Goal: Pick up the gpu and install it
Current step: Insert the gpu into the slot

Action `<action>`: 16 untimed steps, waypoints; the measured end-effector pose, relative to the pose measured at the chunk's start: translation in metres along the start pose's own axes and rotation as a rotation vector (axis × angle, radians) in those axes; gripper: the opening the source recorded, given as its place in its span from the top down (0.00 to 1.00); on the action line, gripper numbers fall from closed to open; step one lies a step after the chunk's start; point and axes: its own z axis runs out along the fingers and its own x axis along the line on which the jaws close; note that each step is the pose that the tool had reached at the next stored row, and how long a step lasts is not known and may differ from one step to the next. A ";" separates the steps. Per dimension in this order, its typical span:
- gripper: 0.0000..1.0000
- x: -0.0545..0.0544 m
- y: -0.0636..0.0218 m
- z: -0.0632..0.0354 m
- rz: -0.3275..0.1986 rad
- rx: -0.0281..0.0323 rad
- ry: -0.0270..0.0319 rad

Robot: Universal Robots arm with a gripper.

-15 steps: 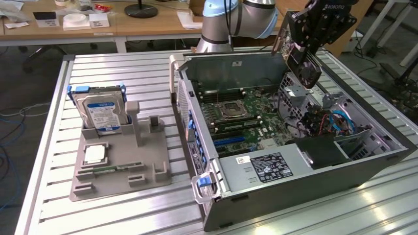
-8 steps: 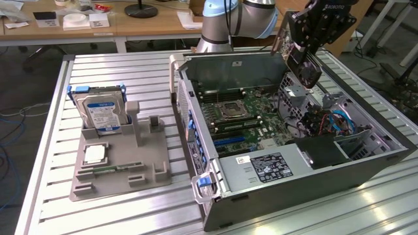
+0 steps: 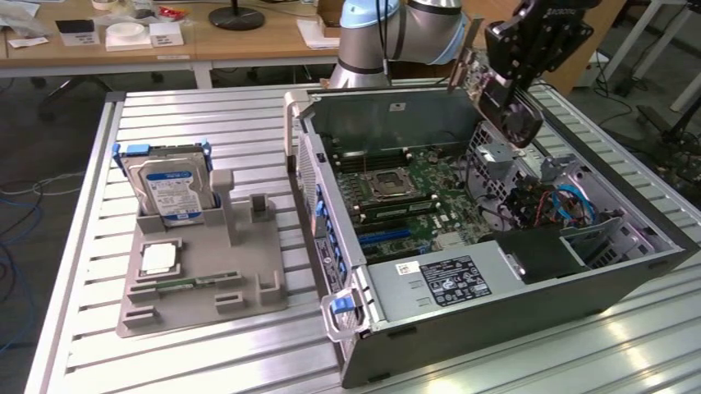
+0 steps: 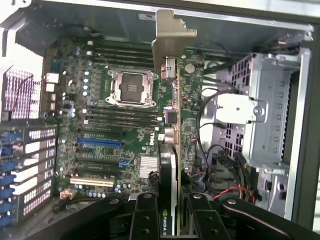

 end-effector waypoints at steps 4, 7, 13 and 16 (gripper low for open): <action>0.74 0.000 0.0000 0.0000 -0.073 -0.0016 0.0038; 0.74 0.000 0.0000 0.0000 -0.128 -0.0028 0.0067; 0.74 0.000 0.0000 0.0000 -0.236 -0.0053 0.0122; 0.74 0.000 0.0000 0.0000 -0.290 -0.0065 0.0149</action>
